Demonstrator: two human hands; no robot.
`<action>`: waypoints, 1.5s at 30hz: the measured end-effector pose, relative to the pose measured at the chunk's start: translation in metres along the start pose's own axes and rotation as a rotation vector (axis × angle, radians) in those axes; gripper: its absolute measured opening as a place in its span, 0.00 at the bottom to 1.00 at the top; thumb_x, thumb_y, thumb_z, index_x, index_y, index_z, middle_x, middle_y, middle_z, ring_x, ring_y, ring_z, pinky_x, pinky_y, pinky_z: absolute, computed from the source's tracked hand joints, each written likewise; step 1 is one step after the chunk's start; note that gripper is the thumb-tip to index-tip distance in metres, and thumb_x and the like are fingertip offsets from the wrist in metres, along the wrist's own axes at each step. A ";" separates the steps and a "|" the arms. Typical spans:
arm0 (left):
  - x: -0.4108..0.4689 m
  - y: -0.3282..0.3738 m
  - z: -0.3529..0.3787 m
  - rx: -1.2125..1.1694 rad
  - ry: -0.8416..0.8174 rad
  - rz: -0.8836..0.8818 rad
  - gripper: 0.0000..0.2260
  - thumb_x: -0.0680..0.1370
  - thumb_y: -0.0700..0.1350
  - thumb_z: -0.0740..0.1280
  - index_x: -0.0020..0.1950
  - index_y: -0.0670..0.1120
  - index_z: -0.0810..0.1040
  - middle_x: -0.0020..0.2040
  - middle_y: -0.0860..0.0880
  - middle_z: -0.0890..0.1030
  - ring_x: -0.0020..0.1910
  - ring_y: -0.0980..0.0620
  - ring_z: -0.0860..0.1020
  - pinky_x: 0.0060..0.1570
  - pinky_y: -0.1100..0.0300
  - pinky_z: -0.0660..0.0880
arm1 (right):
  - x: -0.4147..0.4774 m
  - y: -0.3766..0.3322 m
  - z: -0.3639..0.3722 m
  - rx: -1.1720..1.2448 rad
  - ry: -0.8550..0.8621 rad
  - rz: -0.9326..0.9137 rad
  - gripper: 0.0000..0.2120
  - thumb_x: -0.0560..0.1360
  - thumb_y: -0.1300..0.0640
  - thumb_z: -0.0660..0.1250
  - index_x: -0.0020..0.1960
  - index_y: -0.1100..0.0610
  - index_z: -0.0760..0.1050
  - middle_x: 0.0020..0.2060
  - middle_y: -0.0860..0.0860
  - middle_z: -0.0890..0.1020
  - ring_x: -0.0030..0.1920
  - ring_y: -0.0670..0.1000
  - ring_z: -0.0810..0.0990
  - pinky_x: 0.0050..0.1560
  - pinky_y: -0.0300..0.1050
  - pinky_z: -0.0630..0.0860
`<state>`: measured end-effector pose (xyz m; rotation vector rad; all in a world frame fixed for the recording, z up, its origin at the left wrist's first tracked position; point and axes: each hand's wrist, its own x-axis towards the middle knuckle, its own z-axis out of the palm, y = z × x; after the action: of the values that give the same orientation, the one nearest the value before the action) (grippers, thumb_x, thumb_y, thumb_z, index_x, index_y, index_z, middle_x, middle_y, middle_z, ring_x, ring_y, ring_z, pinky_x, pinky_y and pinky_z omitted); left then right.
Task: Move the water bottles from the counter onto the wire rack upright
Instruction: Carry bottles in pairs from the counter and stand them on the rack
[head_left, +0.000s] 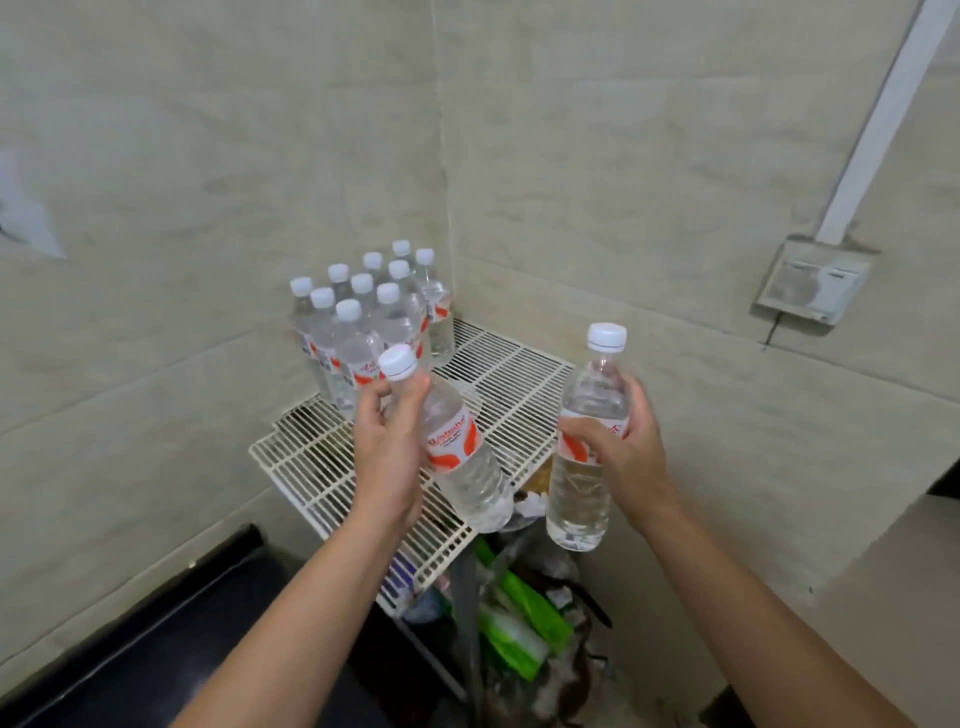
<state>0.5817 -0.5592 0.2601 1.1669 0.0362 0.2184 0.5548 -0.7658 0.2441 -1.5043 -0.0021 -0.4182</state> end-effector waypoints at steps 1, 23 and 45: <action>0.014 -0.001 0.005 0.009 0.030 0.008 0.09 0.77 0.47 0.71 0.52 0.46 0.74 0.46 0.51 0.86 0.45 0.50 0.85 0.43 0.52 0.80 | 0.018 0.005 0.002 -0.005 -0.025 -0.014 0.31 0.62 0.55 0.76 0.63 0.48 0.72 0.51 0.52 0.83 0.45 0.44 0.84 0.43 0.35 0.78; 0.140 -0.059 0.087 0.643 0.485 0.082 0.13 0.75 0.54 0.75 0.56 0.50 0.84 0.52 0.53 0.87 0.55 0.53 0.84 0.57 0.49 0.81 | 0.252 0.136 0.024 0.059 -0.873 0.081 0.41 0.65 0.52 0.80 0.73 0.46 0.66 0.62 0.50 0.79 0.60 0.47 0.81 0.55 0.44 0.80; 0.165 -0.030 0.060 1.067 0.235 0.300 0.14 0.73 0.59 0.74 0.50 0.50 0.83 0.41 0.52 0.84 0.39 0.52 0.80 0.40 0.53 0.79 | 0.290 0.051 0.030 -0.282 -0.694 -0.176 0.08 0.76 0.52 0.73 0.53 0.41 0.79 0.47 0.38 0.83 0.46 0.32 0.79 0.45 0.26 0.73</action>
<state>0.7562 -0.5933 0.2708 2.2056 0.2038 0.6488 0.8456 -0.8133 0.2716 -1.8709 -0.6482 -0.0150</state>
